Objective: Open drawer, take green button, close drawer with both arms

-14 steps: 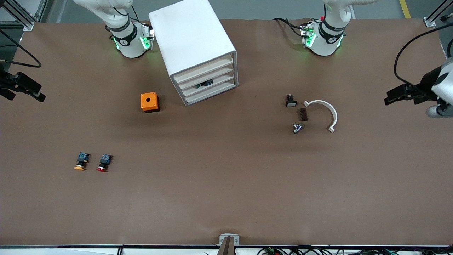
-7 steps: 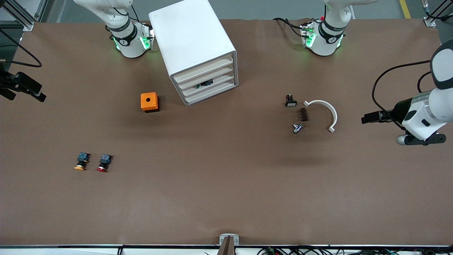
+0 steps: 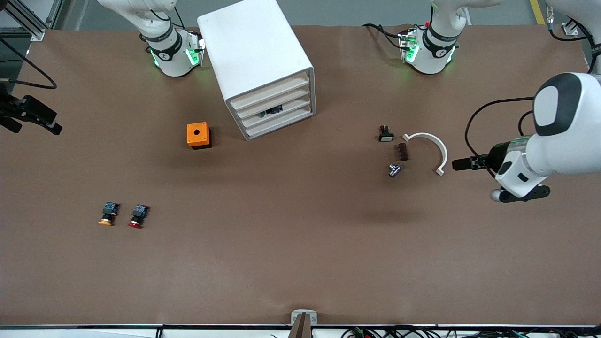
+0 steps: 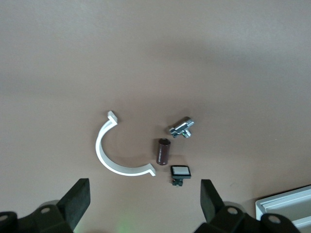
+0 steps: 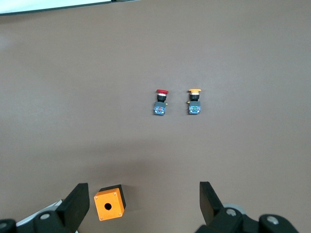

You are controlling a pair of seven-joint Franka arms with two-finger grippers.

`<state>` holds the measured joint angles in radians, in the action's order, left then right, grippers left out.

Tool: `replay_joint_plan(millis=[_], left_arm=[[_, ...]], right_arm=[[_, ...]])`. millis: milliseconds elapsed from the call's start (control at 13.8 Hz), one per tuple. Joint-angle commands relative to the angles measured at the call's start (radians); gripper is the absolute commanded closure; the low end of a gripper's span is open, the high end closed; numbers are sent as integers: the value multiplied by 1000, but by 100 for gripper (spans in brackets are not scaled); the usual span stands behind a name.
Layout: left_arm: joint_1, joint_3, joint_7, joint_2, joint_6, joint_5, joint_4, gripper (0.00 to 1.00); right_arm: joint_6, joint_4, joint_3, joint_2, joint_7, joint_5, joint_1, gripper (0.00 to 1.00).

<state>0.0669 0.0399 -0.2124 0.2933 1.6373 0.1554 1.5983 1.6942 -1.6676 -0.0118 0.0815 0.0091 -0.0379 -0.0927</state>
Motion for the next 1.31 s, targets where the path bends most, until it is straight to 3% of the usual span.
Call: replay_joint_plan(millis=[0, 654, 1017, 1235], left_arm=[[27, -2, -57, 13, -7, 15, -37, 0], [60, 6, -96, 61, -7, 20, -66, 0], [116, 8, -257, 124, -7, 10, -69, 0], [158, 8, -399, 159, -14, 18, -118, 0]], right_arm=[[-11, -3, -10, 14, 6, 6, -5, 0], [45, -8, -10, -40, 49, 3, 70, 0], [91, -3, -10, -103, 150, -10, 116, 0], [145, 2, -10, -158, 248, -11, 163, 0]])
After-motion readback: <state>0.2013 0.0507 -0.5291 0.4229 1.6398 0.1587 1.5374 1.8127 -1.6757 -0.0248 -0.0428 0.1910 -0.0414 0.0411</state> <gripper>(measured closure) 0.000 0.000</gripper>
